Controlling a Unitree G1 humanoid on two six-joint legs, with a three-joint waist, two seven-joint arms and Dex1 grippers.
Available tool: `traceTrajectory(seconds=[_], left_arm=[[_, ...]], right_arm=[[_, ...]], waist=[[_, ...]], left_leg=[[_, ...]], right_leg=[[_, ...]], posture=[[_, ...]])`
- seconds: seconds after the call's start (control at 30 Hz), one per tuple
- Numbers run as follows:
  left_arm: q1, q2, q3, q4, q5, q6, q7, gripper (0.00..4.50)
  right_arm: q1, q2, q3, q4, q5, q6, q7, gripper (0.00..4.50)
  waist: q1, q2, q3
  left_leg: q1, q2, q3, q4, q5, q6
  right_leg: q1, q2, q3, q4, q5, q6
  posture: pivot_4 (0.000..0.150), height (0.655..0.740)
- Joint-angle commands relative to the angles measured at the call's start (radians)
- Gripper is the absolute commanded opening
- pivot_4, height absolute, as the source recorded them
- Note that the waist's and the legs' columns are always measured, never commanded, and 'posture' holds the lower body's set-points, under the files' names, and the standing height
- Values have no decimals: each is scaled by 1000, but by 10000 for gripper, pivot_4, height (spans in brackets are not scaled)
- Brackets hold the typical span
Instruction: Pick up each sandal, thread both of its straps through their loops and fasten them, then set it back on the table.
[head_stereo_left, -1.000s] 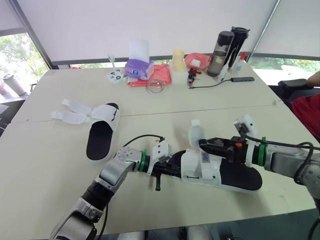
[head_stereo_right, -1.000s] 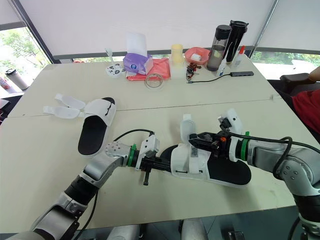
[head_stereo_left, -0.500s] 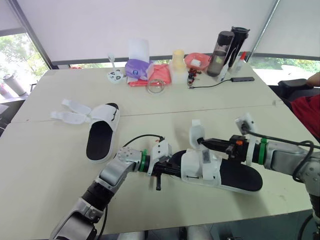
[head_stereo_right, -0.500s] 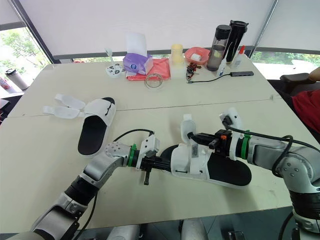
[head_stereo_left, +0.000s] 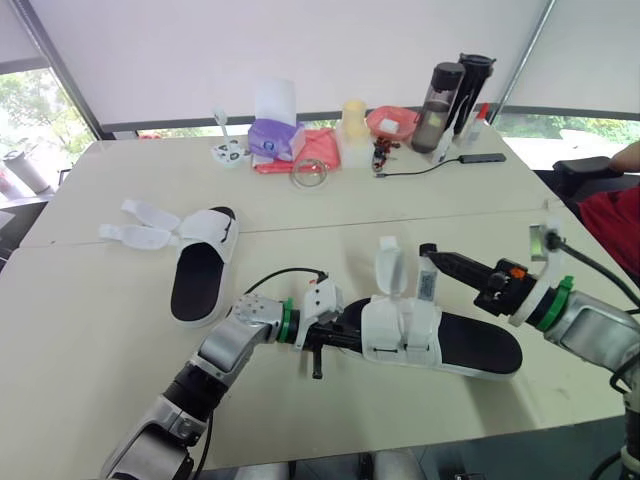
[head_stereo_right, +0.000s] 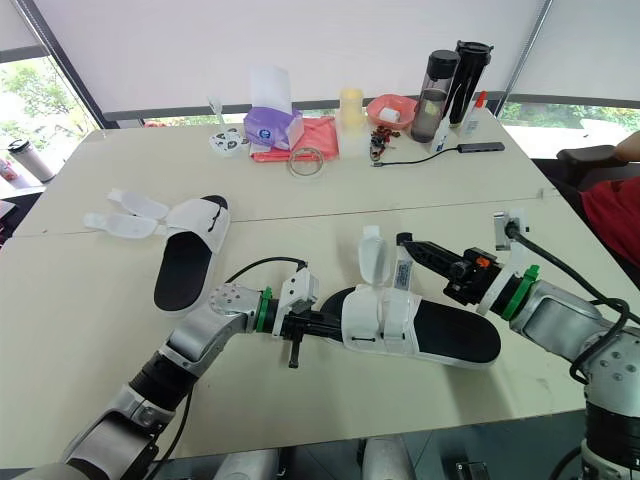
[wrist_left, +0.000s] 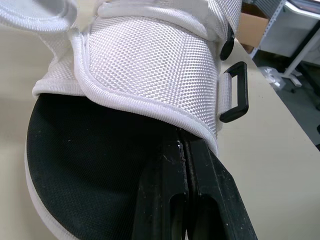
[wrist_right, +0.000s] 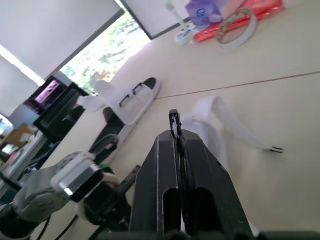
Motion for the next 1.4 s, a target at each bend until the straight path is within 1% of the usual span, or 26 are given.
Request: traceTrajectory(seconds=[0.03,0.17,0.43,0.5,0.6,0.77,0.83,1.0,1.17,1.27,1.3,1.4], left_arm=[[6,5,-11,17,29,7,15,0],[9,4,-10,12,29,11,20,0],[14,3,-6,6,26,18,29,0],[14,2,-5,6,25,19,32,0],[14,0,-4,9,25,18,34,0],[13,-3,0,12,27,15,41,0],[15,-4,1,13,27,14,44,0],[15,-5,2,15,27,11,51,0],[11,-9,2,23,29,5,55,0],[11,-11,3,25,30,2,56,0],[11,-11,3,26,30,1,56,0],[11,-11,4,27,29,1,56,0]], right_arm=[[-17,19,19,16,-45,-29,-26,195],[-21,26,62,51,-120,-38,-23,195],[-38,31,77,106,-174,-14,-32,195],[-40,29,89,137,-181,18,-47,195],[-52,42,86,187,-150,79,-73,195],[-75,83,30,275,-6,195,-176,195],[-71,88,21,293,23,227,-213,195],[-60,79,27,306,55,292,-281,195],[-66,61,37,291,29,301,-265,195],[-69,53,46,267,4,289,-239,8946],[-69,51,46,259,-1,286,-228,13290],[-66,22,45,229,-47,266,-192,29516]], waist=[[0,0,0],[0,0,0],[-1,0,0],[-1,0,0],[-1,0,0],[-1,0,0],[0,0,0],[0,0,-1],[1,0,-1],[0,0,-1],[0,0,-1],[-1,1,-1]], left_leg=[[0,0,0,0,0,0],[0,0,0,0,0,0],[0,0,0,0,0,0],[0,0,0,0,0,0],[0,0,0,0,0,0],[3,0,0,0,0,0],[3,0,0,0,0,0],[4,0,0,-1,0,0],[4,0,0,-1,0,0],[4,0,0,-1,0,0],[4,0,0,-1,0,0],[4,0,0,-1,0,0]], right_leg=[[0,0,0,0,0,0],[0,0,0,0,0,0],[0,0,0,0,0,0],[0,0,0,0,0,0],[0,0,0,0,0,0],[2,0,0,0,0,-1],[3,0,0,0,0,-1],[4,0,0,0,0,-1],[4,0,0,0,-1,1],[4,0,0,0,-2,3],[4,0,0,0,-2,3],[4,0,0,0,-2,2]], posture=[[1500,7400],[1500,7400],[1500,7400],[1500,7400],[1500,7400],[1500,7400],[1500,7400],[1500,7400],[1500,7400],[1500,7400],[1500,7400],[1500,7400]])
